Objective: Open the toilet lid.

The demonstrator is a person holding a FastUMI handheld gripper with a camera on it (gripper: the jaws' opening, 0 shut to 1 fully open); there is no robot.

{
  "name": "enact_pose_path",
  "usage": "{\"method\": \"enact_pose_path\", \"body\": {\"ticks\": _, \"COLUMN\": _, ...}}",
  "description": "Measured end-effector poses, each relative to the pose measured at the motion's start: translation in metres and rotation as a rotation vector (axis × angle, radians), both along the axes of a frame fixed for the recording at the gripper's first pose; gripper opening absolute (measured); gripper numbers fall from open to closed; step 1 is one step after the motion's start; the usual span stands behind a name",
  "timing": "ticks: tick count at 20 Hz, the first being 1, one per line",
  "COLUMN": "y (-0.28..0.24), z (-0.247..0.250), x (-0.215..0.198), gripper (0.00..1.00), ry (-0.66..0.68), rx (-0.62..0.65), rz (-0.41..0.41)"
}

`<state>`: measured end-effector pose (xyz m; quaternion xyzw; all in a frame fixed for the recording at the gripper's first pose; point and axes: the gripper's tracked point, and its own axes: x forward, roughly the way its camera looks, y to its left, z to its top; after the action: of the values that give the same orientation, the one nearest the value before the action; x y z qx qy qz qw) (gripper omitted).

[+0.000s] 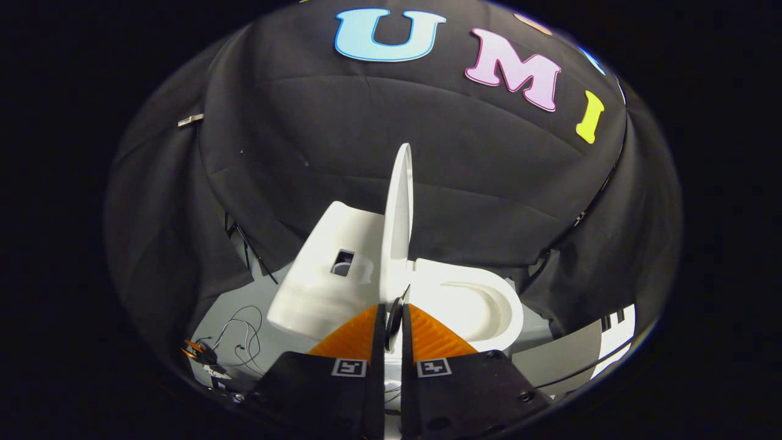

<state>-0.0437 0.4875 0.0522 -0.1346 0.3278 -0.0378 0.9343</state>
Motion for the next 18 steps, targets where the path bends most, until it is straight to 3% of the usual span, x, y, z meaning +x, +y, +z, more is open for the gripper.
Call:
{"method": "enact_pose_path", "body": {"ticks": 2, "y": 0.004, "z": -0.005, "x": -0.002, "gripper": 0.17, "ry": 0.018, "rx": 0.024, "rz": 0.002}}
{"method": "enact_pose_path", "body": {"ticks": 4, "y": 0.011, "z": -0.005, "x": 0.000, "gripper": 0.25, "ry": 0.020, "rx": 0.034, "rz": 0.040}}
{"method": "enact_pose_path", "body": {"ticks": 8, "y": 0.007, "z": 0.007, "x": 0.007, "gripper": 0.93, "ry": -0.026, "rx": 0.009, "rz": 0.044}}
{"method": "enact_pose_path", "body": {"ticks": 12, "y": 0.021, "z": 0.016, "x": 0.007, "gripper": 0.94, "ry": -0.040, "rx": 0.052, "rz": 0.101}}
{"method": "enact_pose_path", "body": {"ticks": 13, "y": 0.024, "z": 0.018, "x": 0.007, "gripper": 0.98, "ry": -0.041, "rx": 0.069, "rz": 0.110}}
{"method": "enact_pose_path", "body": {"ticks": 18, "y": 0.026, "z": 0.035, "x": 0.012, "gripper": 1.00, "ry": -0.075, "rx": 0.076, "rz": 0.124}}
